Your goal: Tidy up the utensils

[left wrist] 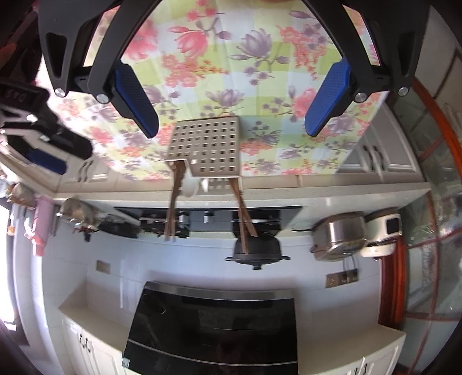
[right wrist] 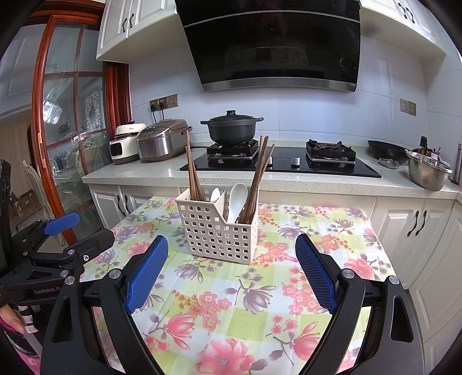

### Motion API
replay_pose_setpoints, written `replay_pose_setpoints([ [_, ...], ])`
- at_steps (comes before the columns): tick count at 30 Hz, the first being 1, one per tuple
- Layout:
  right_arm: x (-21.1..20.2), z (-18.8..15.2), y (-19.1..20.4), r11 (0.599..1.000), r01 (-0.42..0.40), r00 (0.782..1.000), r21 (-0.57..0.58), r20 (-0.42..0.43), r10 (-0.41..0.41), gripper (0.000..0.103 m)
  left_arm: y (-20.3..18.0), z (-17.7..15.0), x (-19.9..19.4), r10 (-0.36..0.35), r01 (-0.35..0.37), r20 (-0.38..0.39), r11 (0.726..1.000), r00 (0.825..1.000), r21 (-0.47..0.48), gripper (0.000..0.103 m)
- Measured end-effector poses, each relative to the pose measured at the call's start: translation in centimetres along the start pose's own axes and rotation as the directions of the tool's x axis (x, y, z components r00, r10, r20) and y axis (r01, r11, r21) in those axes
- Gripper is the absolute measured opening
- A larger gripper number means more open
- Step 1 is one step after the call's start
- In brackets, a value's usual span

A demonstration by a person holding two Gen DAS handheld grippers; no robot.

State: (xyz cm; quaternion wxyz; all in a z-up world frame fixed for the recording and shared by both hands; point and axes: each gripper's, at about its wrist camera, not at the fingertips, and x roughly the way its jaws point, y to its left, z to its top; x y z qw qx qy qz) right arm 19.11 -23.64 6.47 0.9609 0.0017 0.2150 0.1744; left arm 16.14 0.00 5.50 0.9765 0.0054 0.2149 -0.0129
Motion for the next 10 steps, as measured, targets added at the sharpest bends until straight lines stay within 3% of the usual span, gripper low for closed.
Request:
replay_pose_setpoints([
  [10,0.08,-0.07,0.00,1.000,0.001,1.000,0.000,-0.001,-0.001,0.084,-0.15,0.05,-0.36,0.008,-0.009,0.022,1.000,1.000,0.018,0.098],
])
